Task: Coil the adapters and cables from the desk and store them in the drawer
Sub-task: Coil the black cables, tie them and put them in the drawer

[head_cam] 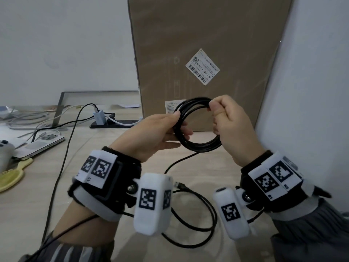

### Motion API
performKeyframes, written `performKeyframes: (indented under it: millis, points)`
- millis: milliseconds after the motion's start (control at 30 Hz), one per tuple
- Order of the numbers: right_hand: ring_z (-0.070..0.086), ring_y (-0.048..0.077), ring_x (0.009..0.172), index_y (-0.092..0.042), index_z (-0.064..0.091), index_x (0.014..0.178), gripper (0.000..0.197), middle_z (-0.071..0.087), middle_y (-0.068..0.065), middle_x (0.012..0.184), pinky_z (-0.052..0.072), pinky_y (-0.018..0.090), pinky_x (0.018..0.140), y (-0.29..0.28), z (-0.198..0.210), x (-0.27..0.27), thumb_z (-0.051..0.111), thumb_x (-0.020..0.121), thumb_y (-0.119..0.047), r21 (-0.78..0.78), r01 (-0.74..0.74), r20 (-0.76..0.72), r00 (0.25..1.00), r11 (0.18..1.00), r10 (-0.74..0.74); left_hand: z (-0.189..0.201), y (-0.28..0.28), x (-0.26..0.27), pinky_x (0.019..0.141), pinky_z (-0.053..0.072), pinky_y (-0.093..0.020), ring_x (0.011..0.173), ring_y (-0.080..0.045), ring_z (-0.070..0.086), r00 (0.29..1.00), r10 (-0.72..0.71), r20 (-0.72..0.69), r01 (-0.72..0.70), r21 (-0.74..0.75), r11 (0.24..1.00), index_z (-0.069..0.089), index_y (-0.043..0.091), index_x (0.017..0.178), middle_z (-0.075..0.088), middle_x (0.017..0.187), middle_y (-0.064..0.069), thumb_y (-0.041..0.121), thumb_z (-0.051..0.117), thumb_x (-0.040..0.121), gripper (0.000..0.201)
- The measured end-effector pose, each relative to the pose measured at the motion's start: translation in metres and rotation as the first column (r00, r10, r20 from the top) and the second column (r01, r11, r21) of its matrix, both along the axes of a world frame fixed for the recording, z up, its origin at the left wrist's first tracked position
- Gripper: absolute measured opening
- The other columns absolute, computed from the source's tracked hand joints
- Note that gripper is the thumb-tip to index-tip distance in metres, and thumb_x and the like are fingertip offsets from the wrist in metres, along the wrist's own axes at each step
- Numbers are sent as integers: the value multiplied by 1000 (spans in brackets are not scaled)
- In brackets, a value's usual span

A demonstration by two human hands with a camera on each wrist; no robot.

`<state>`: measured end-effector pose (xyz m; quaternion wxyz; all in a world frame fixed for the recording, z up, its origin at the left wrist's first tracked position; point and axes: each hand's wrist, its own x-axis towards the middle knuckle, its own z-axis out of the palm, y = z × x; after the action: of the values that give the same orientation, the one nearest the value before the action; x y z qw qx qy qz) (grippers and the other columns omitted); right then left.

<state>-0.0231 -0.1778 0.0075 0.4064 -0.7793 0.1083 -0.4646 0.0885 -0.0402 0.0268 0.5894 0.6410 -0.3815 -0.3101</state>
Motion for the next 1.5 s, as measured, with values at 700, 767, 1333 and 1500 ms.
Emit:
performKeyframes:
  millis: [700, 767, 1333, 1500]
  points:
    - [56, 10, 61, -16, 60, 107, 16, 59, -3, 68, 46, 20, 60, 9, -7, 2, 50, 97, -24, 172, -281, -31, 956, 944, 290, -7, -15, -4, 56, 31, -31, 50, -10, 30, 985, 160, 70, -134, -278, 951, 47, 14, 71, 35, 54, 6, 34, 43, 101, 37]
    - [59, 11, 65, -19, 58, 109, 22, 60, -3, 69, 48, 21, 63, 11, -8, 5, 50, 93, -32, 274, -361, 9, 928, 892, 373, -6, -15, -1, 57, 32, -28, 51, -10, 30, 984, 177, 19, -162, -321, 933, 47, 12, 76, 34, 55, 6, 35, 42, 101, 34]
    - [37, 4, 49, -25, 53, 84, 20, 43, -14, 51, 32, 28, 54, 12, 7, -19, 43, 100, -19, -43, -186, -158, 971, 982, 177, 3, 8, -8, 97, 49, -28, 102, -8, 63, 956, 20, 292, 11, -103, 995, 65, 14, 115, 68, 109, 0, 35, 46, 98, 32]
    - [53, -8, 67, -17, 56, 98, 13, 57, -21, 70, 38, 8, 65, 37, 19, -43, 44, 100, -16, -236, -160, -305, 949, 959, 83, 30, 12, -36, 76, 49, -23, 79, -7, 64, 809, -104, 578, 119, 12, 993, 66, 17, 93, 68, 86, 4, 46, 41, 97, 39]
